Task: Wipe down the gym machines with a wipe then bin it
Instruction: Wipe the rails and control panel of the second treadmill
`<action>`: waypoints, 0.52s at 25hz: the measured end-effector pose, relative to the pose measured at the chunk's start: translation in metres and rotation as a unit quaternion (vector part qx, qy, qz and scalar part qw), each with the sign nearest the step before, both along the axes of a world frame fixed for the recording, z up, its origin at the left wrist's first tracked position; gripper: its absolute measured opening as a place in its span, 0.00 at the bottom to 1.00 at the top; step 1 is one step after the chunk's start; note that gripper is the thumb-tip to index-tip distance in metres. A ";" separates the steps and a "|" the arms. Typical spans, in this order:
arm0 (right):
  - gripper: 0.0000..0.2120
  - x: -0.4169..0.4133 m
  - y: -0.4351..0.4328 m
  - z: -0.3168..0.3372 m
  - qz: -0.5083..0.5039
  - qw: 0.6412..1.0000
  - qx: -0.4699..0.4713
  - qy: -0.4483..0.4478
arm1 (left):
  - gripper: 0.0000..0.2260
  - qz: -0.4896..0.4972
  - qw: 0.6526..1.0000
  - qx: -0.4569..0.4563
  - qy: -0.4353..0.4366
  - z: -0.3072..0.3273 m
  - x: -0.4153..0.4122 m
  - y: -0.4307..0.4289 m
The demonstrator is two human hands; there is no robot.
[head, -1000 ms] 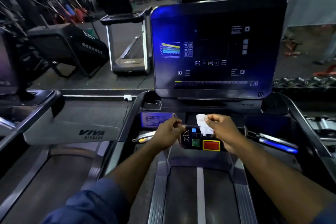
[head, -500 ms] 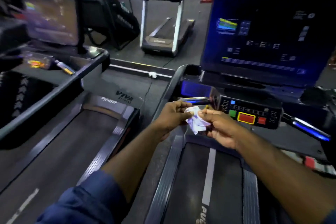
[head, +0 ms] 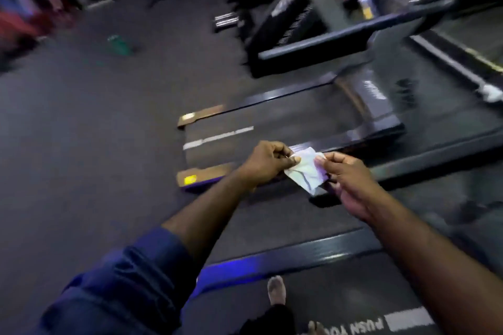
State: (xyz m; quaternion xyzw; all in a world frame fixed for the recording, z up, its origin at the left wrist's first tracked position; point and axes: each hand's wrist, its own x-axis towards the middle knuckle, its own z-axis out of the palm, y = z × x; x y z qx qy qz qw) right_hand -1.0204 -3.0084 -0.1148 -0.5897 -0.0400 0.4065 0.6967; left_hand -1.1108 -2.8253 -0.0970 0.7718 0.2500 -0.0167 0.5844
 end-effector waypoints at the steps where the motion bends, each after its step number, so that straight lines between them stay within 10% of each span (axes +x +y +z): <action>1: 0.03 -0.023 0.031 0.000 0.053 0.998 0.010 0.011 | 0.06 0.046 0.999 0.008 0.008 0.001 -0.040 0.023; 5: 0.06 -0.128 0.134 0.018 0.246 0.969 0.026 0.015 | 0.03 0.260 0.965 0.016 -0.009 0.022 -0.207 0.081; 13: 0.16 -0.397 0.286 0.033 0.545 0.836 0.003 0.068 | 0.07 0.621 0.780 0.009 -0.078 0.034 -0.563 0.091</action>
